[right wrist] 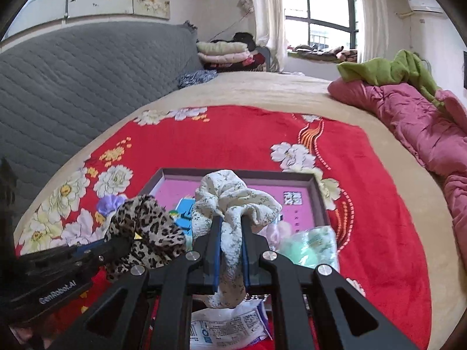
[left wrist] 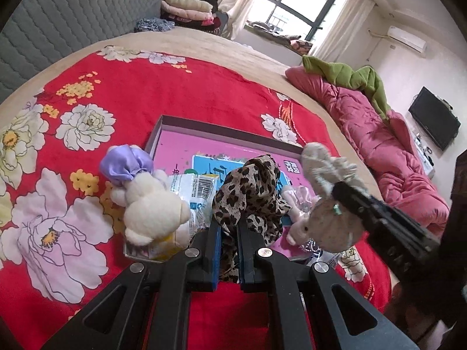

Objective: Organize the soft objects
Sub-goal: 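Carry the leopard scrunchie over the box with the left tool while the right tool carries the white scrunchie, then lower both scrunchies into the box and open both tools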

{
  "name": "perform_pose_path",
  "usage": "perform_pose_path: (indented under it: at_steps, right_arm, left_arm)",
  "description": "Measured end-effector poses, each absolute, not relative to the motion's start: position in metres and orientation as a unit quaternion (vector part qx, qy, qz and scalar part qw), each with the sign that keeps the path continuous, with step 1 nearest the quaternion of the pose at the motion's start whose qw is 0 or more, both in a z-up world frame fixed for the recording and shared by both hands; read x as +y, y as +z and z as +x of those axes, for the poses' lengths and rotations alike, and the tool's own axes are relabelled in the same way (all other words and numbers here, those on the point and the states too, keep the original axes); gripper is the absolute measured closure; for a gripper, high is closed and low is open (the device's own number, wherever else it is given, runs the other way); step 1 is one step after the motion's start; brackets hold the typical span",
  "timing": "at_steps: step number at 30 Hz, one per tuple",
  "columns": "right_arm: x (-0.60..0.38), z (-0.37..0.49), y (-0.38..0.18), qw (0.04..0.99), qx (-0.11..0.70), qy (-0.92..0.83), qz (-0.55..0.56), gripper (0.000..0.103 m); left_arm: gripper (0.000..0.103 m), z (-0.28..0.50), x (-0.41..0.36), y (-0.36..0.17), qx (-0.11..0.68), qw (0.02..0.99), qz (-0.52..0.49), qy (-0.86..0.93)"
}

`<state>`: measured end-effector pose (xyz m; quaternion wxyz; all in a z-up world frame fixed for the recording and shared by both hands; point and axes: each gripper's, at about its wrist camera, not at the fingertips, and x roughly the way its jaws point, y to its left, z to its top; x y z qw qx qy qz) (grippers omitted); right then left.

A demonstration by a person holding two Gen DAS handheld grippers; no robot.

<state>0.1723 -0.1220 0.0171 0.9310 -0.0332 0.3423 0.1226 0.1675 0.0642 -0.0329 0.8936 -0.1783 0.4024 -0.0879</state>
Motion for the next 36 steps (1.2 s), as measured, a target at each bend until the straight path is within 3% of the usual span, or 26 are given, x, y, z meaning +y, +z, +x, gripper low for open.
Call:
perform_pose_path:
  at_steps: [15, 25, 36]
  right_arm:
    - [-0.111, 0.183, -0.022, 0.917, 0.380, 0.103, -0.062, 0.090]
    - [-0.107, 0.184, -0.031, 0.909, 0.394, 0.089, -0.100, 0.090]
    - [-0.113, 0.183, -0.033, 0.908, 0.399, 0.085, -0.093, 0.087]
  left_arm:
    - [0.093, 0.174, 0.067, -0.048, 0.426, 0.883, -0.180, -0.081]
    - [0.085, 0.177, 0.068, -0.051, 0.438, 0.878, -0.172, -0.083]
    - [0.084, 0.175, 0.067, -0.051, 0.438, 0.878, -0.174, -0.086]
